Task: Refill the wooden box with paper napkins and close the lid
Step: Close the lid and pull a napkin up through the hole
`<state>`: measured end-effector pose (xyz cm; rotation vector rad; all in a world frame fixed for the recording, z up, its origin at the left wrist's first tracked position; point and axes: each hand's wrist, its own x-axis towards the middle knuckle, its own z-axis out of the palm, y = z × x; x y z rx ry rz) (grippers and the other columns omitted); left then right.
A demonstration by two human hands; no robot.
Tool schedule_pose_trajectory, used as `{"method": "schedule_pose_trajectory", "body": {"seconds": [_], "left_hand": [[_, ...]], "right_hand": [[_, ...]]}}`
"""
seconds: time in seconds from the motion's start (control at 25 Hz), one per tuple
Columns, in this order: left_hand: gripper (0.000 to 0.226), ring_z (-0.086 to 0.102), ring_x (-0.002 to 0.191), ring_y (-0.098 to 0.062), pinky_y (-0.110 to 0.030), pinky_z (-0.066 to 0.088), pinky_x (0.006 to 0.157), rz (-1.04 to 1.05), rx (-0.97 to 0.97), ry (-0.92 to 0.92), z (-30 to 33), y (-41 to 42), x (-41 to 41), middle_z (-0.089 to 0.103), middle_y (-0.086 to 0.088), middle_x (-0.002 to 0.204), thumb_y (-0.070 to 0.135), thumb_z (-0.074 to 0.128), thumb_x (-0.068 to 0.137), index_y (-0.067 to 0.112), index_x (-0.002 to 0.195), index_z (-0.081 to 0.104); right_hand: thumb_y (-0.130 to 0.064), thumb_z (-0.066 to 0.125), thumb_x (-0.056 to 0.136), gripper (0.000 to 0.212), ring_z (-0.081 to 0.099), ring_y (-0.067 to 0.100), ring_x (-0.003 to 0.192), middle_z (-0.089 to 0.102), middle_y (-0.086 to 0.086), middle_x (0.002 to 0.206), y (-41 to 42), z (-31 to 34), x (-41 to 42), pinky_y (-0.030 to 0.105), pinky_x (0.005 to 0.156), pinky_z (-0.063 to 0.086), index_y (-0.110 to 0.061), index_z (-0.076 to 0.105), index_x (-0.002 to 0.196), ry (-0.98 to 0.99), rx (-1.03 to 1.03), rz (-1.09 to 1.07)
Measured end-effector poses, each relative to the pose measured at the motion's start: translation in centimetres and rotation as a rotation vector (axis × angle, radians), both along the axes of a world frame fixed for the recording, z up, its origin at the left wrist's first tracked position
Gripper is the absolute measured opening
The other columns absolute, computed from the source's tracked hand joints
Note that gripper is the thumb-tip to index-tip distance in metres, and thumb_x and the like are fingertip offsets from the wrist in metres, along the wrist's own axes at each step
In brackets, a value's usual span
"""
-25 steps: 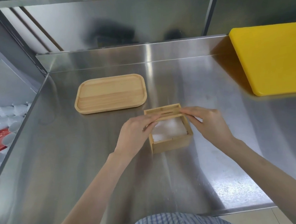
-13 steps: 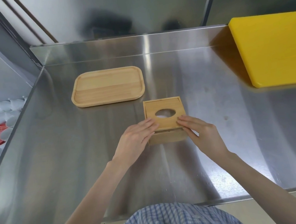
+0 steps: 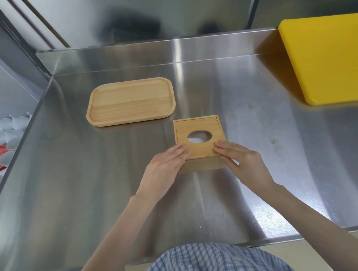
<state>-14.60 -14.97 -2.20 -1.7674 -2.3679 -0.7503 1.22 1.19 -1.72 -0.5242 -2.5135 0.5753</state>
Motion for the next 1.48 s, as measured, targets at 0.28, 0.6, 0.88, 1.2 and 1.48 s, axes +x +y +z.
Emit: {"method": "schedule_pose_trajectory", "body": {"seconds": [0.28,0.6,0.88,1.2,1.48], "left_hand": [[0.036,0.052,0.12,-0.008,-0.028,0.053,0.084,0.014,0.029,-0.024,-0.4,-0.9,-0.5,0.067,0.002,0.122,0.016,0.042,0.088,0.017,0.112,0.069],[0.036,0.045,0.12,-0.004,-0.021,0.04,0.091,0.083,0.062,-0.086,-0.1,-1.0,-0.1,0.068,0.0,0.12,0.027,0.044,0.087,0.016,0.11,0.07],[0.05,0.041,0.134,-0.018,-0.027,0.029,0.113,0.471,0.089,-0.78,1.8,1.1,0.6,0.043,-0.002,0.147,0.026,0.051,0.094,0.012,0.14,0.038],[0.053,0.047,0.128,-0.02,-0.032,0.037,0.107,0.554,-0.016,-1.169,1.8,3.5,0.1,0.05,-0.002,0.141,0.037,0.046,0.094,0.013,0.141,0.037],[0.049,0.046,0.127,-0.023,-0.03,0.036,0.102,0.551,-0.036,-1.118,2.5,3.4,0.6,0.052,-0.004,0.137,0.033,0.04,0.097,0.014,0.142,0.034]], "right_hand": [[-0.007,0.06,0.081,0.026,0.066,0.019,0.107,0.072,0.006,0.112,-0.6,-0.1,-0.8,-0.001,0.103,0.026,-0.009,0.072,0.104,-0.031,-0.026,0.016],[-0.024,0.052,0.083,0.03,0.066,0.014,0.1,0.075,0.005,0.104,-0.6,0.9,-1.2,0.009,0.096,0.038,-0.01,0.075,0.097,-0.008,-0.082,0.041],[-0.025,0.059,0.087,0.026,0.05,0.03,0.118,0.058,0.007,0.125,1.5,5.2,-6.6,0.04,0.102,0.038,-0.017,0.068,0.11,-0.401,0.019,0.123],[-0.034,0.055,0.088,0.023,0.018,0.027,0.141,0.029,0.007,0.152,1.6,6.8,-11.5,0.047,0.118,0.012,-0.03,0.069,0.106,-0.84,0.344,0.313],[-0.023,0.059,0.085,0.016,0.026,0.026,0.138,0.035,0.01,0.149,1.1,5.6,-13.9,0.047,0.118,0.012,-0.016,0.073,0.09,-0.89,0.519,0.368]]}}
